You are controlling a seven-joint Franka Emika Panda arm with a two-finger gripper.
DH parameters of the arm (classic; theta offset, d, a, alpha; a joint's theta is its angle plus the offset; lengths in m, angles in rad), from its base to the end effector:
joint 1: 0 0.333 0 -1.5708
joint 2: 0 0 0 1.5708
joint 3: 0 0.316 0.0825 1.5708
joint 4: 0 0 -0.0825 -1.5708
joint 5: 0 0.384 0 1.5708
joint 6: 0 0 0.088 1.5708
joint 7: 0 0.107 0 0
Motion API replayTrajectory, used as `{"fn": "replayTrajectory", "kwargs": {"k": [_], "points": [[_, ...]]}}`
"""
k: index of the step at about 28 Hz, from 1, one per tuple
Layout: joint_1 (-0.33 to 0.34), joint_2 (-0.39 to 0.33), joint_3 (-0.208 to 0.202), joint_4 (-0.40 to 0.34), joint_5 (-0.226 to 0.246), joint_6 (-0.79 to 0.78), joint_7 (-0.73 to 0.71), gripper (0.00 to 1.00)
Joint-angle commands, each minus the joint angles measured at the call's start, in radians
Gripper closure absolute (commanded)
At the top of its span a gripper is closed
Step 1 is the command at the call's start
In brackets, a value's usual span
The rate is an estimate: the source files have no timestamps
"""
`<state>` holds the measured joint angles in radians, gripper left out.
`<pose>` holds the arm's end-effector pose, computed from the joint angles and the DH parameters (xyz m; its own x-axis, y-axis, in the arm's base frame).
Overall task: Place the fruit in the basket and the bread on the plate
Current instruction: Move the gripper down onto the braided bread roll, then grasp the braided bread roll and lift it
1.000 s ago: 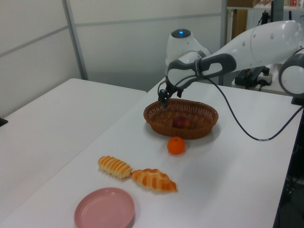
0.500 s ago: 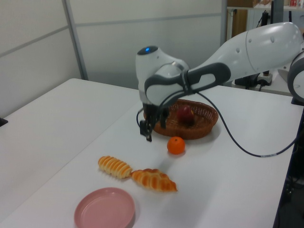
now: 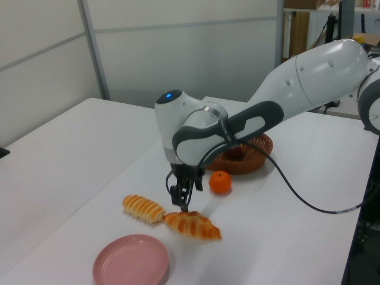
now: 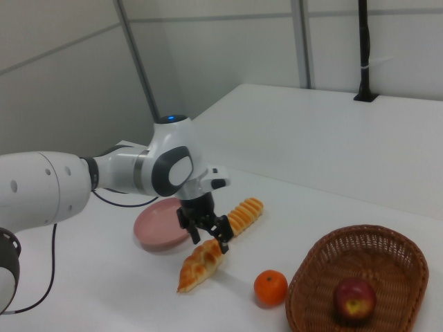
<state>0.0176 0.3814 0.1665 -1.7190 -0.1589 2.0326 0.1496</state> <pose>0.6403 0.1005 0.3632 0.9939 0.0975 -0.0514 0.1016 -0.9912 0.0844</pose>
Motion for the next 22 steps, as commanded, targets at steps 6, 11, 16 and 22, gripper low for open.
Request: {"fn": "replayTrajectory", "kwargs": {"k": [6,11,16,22], "points": [[0.058,-0.015,-0.016,-0.102,0.015,0.115,-0.012,0.00],[0.055,-0.012,-0.016,-0.128,0.018,0.161,-0.010,0.00],[0.051,-0.012,-0.015,-0.143,0.018,0.173,-0.010,0.22],[0.048,-0.012,-0.016,-0.156,0.021,0.179,-0.001,0.77]]}}
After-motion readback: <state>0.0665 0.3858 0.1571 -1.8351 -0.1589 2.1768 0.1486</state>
